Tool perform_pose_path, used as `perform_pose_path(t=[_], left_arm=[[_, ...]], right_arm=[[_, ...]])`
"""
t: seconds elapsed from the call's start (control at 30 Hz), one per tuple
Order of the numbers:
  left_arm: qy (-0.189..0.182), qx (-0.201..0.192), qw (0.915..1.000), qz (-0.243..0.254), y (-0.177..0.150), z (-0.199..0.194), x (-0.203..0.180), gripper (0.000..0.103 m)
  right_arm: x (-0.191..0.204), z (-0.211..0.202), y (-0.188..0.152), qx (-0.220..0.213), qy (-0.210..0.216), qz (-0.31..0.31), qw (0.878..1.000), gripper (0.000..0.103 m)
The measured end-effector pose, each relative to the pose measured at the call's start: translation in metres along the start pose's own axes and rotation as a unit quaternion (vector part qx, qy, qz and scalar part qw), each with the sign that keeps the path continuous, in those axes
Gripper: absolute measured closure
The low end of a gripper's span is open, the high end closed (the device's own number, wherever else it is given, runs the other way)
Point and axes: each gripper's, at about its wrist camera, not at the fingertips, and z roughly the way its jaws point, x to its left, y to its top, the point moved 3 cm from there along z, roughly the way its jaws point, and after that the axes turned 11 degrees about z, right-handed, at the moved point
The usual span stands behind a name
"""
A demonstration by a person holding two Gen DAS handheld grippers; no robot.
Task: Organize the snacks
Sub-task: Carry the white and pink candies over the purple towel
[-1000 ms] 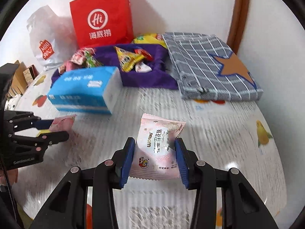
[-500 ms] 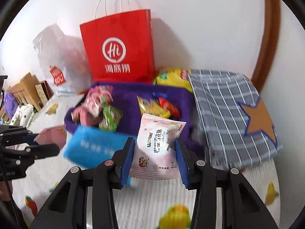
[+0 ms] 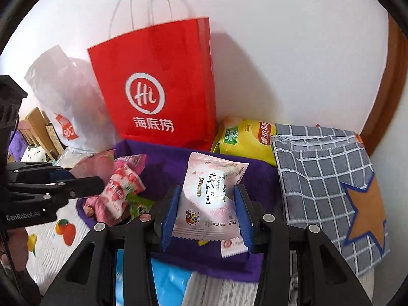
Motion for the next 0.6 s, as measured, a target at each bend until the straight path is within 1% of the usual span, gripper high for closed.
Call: perform_pose_path(t=[0.13,0.23,0.33,0.4,0.6], left_arm=[[-0.009,0.016,0.9998,-0.007,0.005,0.029,0.007,0.075],[-0.009,0.019,0.9997,-0.009,0.003,0.043,0.009,0.075],[-0.011,0.038,0.9992,-0.010,-0.001,0.058,0.010,0.075],[-0.012,0.040,0.9990,-0.013,-0.003,0.063,0.009,0.075],[-0.012,0.048,0.9986,-0.019,-0.005,0.071,0.010,0.075]], right_arm=[[-0.005,0.027,0.000,0.019,0.006,0.006,1.000,0.060],[-0.008,0.045,-0.005,0.033,-0.002,0.003,0.999,0.060],[-0.013,0.058,-0.010,0.043,-0.001,0.003,0.999,0.060],[-0.015,0.067,-0.014,0.057,0.001,0.004,0.998,0.059],[-0.014,0.081,-0.022,0.069,-0.005,-0.003,0.998,0.059]])
